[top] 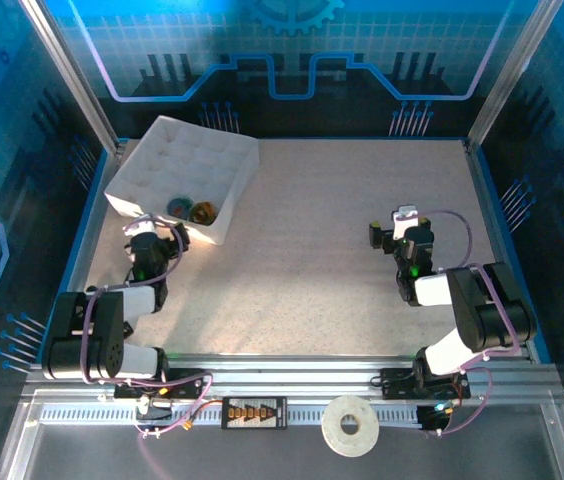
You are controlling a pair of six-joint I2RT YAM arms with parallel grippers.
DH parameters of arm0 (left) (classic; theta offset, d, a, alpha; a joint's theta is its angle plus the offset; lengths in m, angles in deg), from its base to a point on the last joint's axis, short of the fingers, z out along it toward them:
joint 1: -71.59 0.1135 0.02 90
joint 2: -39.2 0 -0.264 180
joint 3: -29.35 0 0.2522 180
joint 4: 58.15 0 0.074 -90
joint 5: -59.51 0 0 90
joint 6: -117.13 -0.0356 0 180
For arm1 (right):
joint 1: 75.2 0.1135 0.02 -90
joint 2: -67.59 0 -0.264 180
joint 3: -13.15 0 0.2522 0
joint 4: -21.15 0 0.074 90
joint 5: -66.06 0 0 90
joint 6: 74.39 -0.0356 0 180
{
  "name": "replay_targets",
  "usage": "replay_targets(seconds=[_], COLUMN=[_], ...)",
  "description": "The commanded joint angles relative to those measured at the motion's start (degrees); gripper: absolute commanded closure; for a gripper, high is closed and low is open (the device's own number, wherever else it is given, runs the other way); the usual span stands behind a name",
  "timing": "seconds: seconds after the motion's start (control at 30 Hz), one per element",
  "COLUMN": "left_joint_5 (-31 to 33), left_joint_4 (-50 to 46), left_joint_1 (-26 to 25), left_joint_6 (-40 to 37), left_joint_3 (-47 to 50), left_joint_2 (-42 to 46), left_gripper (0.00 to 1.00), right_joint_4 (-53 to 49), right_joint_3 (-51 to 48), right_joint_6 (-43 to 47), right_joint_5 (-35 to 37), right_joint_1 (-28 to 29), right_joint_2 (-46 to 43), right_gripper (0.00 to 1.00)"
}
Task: Roll the socks
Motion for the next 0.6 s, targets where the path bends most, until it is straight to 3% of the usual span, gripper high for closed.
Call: replay_targets(seconds=[0.0, 0.1, 0.23, 0.33, 0.4, 0.47, 0.5, 0.57], left_joint_5=[-2.86, -3.71, 4.1, -2.63, -4.7, -10.28, -9.41, -5.38], left_joint_4=[9.53, 17.34, 16.58, 20.36, 12.98, 19.82, 28.28, 25.92], left_joint_1=[0.22, -1.78, -0.72, 0.15, -3.09, -4.07, -4.94, -5.16], left_joint_6=[-0.22, -2.97, 1.32, -0.9, -5.15, -8.52, -9.95, -8.15], left_joint_3=[1.58, 8.2, 9.68, 4.94, 2.19, 2.6, 4.21, 4.98], left_joint_2=[0.15, 4.5, 6.02, -3.04, -2.06, -6.96, -10.98, -9.58], left_gripper=[0.01, 0.01, 0.01, 0.01, 0.01, 0.01, 0.01, 0.01], right_joint_4=[0.73, 0.73, 0.76, 0.72, 0.62, 0.69, 0.73, 0.62], right_joint_3=[0.6, 0.5, 0.41, 0.55, 0.55, 0.56, 0.46, 0.53], right_joint_6=[-1.11, -1.17, -1.22, -1.14, -1.16, -1.17, -1.17, -1.25], right_joint_5=[1.08, 1.08, 1.34, 1.59, 1.68, 1.77, 1.87, 1.87], right_joint_1=[-0.77, -0.77, -0.68, -0.59, -0.52, -0.49, -0.44, -0.48], right_joint_2=[0.02, -0.06, -0.01, 0.02, -0.07, -0.07, -0.07, -0.07], right_gripper=[0.0, 0.0, 0.0, 0.0, 0.0, 0.0, 0.0, 0.0])
